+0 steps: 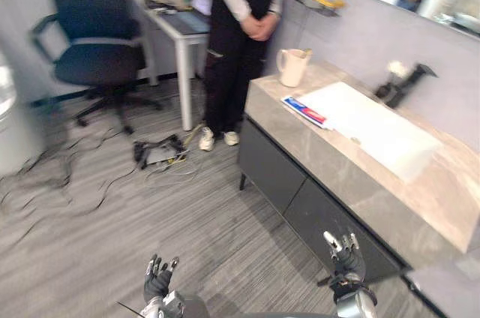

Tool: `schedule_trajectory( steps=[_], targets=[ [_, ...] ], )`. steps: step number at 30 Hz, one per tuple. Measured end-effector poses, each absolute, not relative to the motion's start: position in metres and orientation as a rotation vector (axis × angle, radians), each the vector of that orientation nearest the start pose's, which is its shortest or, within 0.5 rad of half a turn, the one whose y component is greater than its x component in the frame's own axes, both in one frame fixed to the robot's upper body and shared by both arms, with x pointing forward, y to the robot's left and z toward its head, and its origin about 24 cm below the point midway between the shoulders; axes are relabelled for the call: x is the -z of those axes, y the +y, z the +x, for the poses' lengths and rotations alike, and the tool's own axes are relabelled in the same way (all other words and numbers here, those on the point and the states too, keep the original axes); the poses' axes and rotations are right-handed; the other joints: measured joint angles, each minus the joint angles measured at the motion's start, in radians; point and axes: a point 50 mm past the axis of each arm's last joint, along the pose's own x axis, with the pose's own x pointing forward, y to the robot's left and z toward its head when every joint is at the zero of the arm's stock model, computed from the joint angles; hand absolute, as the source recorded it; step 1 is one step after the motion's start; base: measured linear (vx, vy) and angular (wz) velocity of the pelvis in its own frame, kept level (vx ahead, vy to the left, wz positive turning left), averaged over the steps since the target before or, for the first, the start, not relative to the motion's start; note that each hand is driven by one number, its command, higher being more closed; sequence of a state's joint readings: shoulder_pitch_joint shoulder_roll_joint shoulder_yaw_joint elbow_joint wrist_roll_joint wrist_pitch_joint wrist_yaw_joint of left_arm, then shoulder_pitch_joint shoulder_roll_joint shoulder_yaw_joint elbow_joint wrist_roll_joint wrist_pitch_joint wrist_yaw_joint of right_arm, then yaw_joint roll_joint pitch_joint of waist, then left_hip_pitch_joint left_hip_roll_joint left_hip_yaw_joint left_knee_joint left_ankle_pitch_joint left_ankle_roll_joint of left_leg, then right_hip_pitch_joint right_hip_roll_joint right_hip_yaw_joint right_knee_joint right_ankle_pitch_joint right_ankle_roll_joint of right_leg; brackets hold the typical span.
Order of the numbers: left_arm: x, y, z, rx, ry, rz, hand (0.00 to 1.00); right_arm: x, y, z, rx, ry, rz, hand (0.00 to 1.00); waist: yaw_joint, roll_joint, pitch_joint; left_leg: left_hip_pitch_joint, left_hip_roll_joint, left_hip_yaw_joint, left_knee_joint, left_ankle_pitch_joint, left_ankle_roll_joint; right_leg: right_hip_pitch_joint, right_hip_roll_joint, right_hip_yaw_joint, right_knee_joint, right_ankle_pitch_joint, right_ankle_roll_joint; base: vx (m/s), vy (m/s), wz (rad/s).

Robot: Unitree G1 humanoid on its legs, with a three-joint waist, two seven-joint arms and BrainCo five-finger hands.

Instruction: Organize washtable

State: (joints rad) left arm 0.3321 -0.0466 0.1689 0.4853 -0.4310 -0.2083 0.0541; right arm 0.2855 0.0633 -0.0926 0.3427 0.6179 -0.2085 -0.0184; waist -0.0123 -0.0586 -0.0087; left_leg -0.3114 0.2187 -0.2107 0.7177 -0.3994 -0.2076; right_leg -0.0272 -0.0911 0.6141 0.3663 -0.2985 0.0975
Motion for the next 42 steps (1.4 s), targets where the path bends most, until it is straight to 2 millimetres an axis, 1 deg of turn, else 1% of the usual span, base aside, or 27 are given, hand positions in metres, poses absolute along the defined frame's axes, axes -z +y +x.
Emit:
schedule_trajectory(
  steps=[2,3,4,5,6,8,11,13,15,17,18,19,20,21,23,25,27,28,29,31,33,36,37,38,39,40,42],
  targets=[
    [0.099,0.196,0.128,-0.426,0.52,-0.384,0.0,0.086,-0.169,0.149,0.41,0.426,0.642,0.0,-0.044,-0.02,-0.007,0.011,-0.045,0.098,-0.013,-0.004,0.052,-0.073,-0.055,0.037,0.02,0.119,0.01,0.08,0.545,-1.29],
    [0.096,0.192,0.134,-0.384,0.508,-0.375,0.0,0.089,-0.17,0.145,0.421,0.44,0.642,0.0,-0.055,-0.018,-0.007,0.017,-0.059,0.118,-0.026,0.001,0.066,-0.091,-0.063,0.043,0.029,0.163,0.004,0.08,0.42,-0.6],
    [0.09,0.182,0.144,-0.3,0.482,-0.367,0.0,0.092,-0.173,0.139,0.439,0.457,0.641,0.0,-0.068,-0.008,-0.004,0.045,-0.081,0.152,-0.06,0.015,0.093,-0.125,-0.071,0.045,0.05,0.259,-0.007,0.08,0.333,-0.43],
    [0.088,0.177,0.147,-0.258,0.47,-0.366,0.0,0.093,-0.174,0.137,0.447,0.463,0.643,0.0,-0.071,-0.001,0.0,0.063,-0.088,0.173,-0.084,0.025,0.11,-0.141,-0.07,0.041,0.067,0.315,-0.026,0.1,0.485,-0.61],
    [0.084,0.166,0.15,-0.178,0.458,-0.362,0.0,0.094,-0.175,0.134,0.449,0.471,0.644,0.0,-0.085,0.015,0.01,0.13,-0.106,0.219,-0.163,0.055,0.152,-0.184,-0.064,0.004,0.136,0.429,-0.07,0.05,0.368,-0.56],
    [0.082,0.16,0.151,-0.126,0.456,-0.334,0.0,0.096,-0.174,0.129,0.436,0.483,0.638,0.0,-0.087,0.023,0.015,0.204,-0.115,0.265,-0.236,0.075,0.18,-0.248,-0.031,-0.058,0.302,0.389,-0.071,0.02,0.271,-0.54],
    [0.078,0.16,0.146,-0.101,0.446,-0.296,0.0,0.098,-0.172,0.122,0.414,0.504,0.621,0.0,-0.082,0.037,0.045,0.346,-0.146,0.34,-0.345,0.089,0.205,-0.322,0.067,-0.27,0.553,0.173,-0.075,0.03,0.165,-0.48],
    [0.071,0.155,0.15,-0.069,0.412,-0.279,0.0,0.092,-0.17,0.123,0.392,0.482,0.617,0.0,-0.082,0.039,0.069,0.401,-0.15,0.361,-0.386,0.086,0.211,-0.344,0.125,-0.379,0.579,0.069,-0.061,0.1,0.039,-0.28],
    [0.059,0.14,0.158,0.014,0.36,-0.272,0.0,0.085,-0.17,0.128,0.378,0.443,0.621,0.0,-0.082,0.036,0.086,0.431,-0.148,0.366,-0.407,0.068,0.209,-0.365,0.161,-0.497,0.472,0.017,-0.046,0.17,-0.027,-0.11],
    [0.054,0.124,0.164,0.093,0.336,-0.275,0.0,0.08,-0.171,0.132,0.377,0.415,0.629,0.0,-0.078,0.031,0.095,0.457,-0.148,0.377,-0.405,0.036,0.188,-0.36,0.137,-0.604,0.307,0.031,-0.054,0.25,-0.092,-0.06],
    [0.053,0.116,0.167,0.122,0.334,-0.277,0.0,0.08,-0.168,0.135,0.369,0.411,0.646,0.0,-0.081,0.025,0.097,0.472,-0.151,0.376,-0.397,0.01,0.172,-0.336,0.094,-0.703,0.232,0.093,-0.146,0.3,-0.119,0.04],
    [0.054,0.112,0.168,0.129,0.342,-0.279,0.0,0.082,-0.167,0.136,0.369,0.417,0.649,0.0,-0.088,0.026,0.102,0.483,-0.135,0.369,-0.402,0.006,0.17,-0.328,0.105,-0.735,0.229,0.082,-0.144,0.36,-0.148,0.1],
    [0.049,0.103,0.172,0.158,0.321,-0.295,0.0,0.081,-0.171,0.137,0.372,0.412,0.641,0.0,-0.083,0.067,0.098,0.52,-0.115,0.377,-0.453,0.021,0.154,-0.326,0.077,-0.884,0.232,0.052,-0.13,0.38,-0.155,-0.03],
    [0.044,0.097,0.177,0.18,0.293,-0.307,0.0,0.08,-0.17,0.141,0.362,0.405,0.642,0.0,-0.078,0.072,0.103,0.534,-0.112,0.403,-0.484,0.03,0.149,-0.316,0.042,-0.993,0.241,0.013,-0.159,0.38,-0.154,-0.02],
    [0.042,0.095,0.182,0.194,0.284,-0.303,0.0,0.078,-0.165,0.147,0.343,0.392,0.651,0.0,-0.085,0.076,0.103,0.535,-0.091,0.407,-0.48,0.051,0.154,-0.303,0.07,-0.997,0.235,-0.005,-0.203,0.4,-0.212,0.01],
    [0.042,0.096,0.183,0.182,0.283,-0.311,0.0,0.074,-0.161,0.153,0.317,0.378,0.652,0.0,-0.083,0.075,0.107,0.493,-0.049,0.399,-0.32,0.088,0.133,-0.234,0.121,-0.992,0.167,-0.004,-0.204,0.37,-0.227,-0.2],
    [0.046,0.103,0.178,0.148,0.297,-0.326,0.0,0.068,-0.16,0.155,0.312,0.351,0.66,0.0,-0.074,0.082,0.113,0.35,-0.004,0.344,0.099,0.119,0.095,-0.095,0.187,-0.953,0.026,0.018,-0.242,0.33,-0.155,-0.49],
    [0.047,0.103,0.175,0.13,0.305,-0.351,0.0,0.064,-0.16,0.156,0.307,0.328,0.659,0.0,-0.052,0.083,0.112,0.278,0.008,0.34,0.279,0.119,0.102,-0.035,0.214,-0.915,-0.025,0.029,-0.239,0.3,-0.086,-0.76],
    [0.048,0.105,0.174,0.122,0.31,-0.355,0.0,0.063,-0.16,0.156,0.304,0.319,0.658,0.0,-0.05,0.081,0.112,0.253,0.014,0.338,0.328,0.117,0.106,-0.018,0.22,-0.906,-0.04,0.03,-0.238,0.25,-0.049,-0.88],
    [0.054,0.113,0.165,0.074,0.338,-0.356,0.0,0.064,-0.159,0.152,0.304,0.336,0.653,0.0,-0.015,0.072,0.11,0.134,0.034,0.328,0.401,0.077,0.177,0.06,0.239,-0.799,-0.092,0.034,-0.24,0.29,0.002,-1.17],
    [0.057,0.117,0.161,0.053,0.353,-0.354,0.0,0.064,-0.156,0.151,0.289,0.345,0.651,0.0,0.003,0.07,0.109,0.093,0.043,0.304,0.341,0.061,0.2,0.075,0.238,-0.718,-0.102,0.041,-0.229,0.25,0.093,-1.44],
    [0.063,0.128,0.151,0.034,0.385,-0.325,0.0,0.067,-0.153,0.157,0.253,0.359,0.64,0.0,0.005,0.064,0.107,0.085,0.036,0.22,0.026,0.055,0.199,0.093,0.217,-0.56,-0.11,0.047,-0.185,0.26,0.224,-1.56],
    [0.063,0.127,0.151,0.034,0.386,-0.328,0.0,0.071,-0.156,0.159,0.263,0.369,0.633,0.0,-0.001,0.065,0.105,0.104,0.01,0.179,-0.152,0.084,0.158,0.095,0.196,-0.515,-0.101,0.04,-0.141,0.25,0.325,-1.15],
    [0.063,0.125,0.152,0.035,0.385,-0.335,0.0,0.075,-0.164,0.158,0.283,0.384,0.613,0.0,-0.004,0.088,0.093,0.146,0.003,0.147,-0.369,0.215,0.129,0.092,0.189,-0.49,-0.087,0.03,-0.105,0.25,0.333,-1.06],
    [0.064,0.126,0.151,0.032,0.39,-0.334,0.0,0.078,-0.169,0.155,0.295,0.397,0.599,0.0,-0.002,0.094,0.088,0.157,-0.001,0.126,-0.394,0.256,0.027,0.09,0.19,-0.472,-0.082,0.021,-0.086,0.25,0.376,-0.8],
    [0.069,0.131,0.148,0.025,0.415,-0.316,0.0,0.087,-0.168,0.152,0.311,0.439,0.597,0.0,-0.006,0.067,0.077,0.178,-0.026,0.137,-0.407,0.26,0.042,0.092,0.156,-0.449,-0.081,0.023,-0.069,0.21,0.37,-0.39],
    [0.068,0.14,0.151,0.031,0.406,-0.278,0.0,0.091,-0.166,0.146,0.321,0.46,0.603,0.0,-0.025,0.062,0.078,0.176,-0.042,0.14,-0.404,0.255,0.052,0.091,0.129,-0.447,-0.092,0.055,-0.032,0.13,0.3,-0.12]
  ],
)
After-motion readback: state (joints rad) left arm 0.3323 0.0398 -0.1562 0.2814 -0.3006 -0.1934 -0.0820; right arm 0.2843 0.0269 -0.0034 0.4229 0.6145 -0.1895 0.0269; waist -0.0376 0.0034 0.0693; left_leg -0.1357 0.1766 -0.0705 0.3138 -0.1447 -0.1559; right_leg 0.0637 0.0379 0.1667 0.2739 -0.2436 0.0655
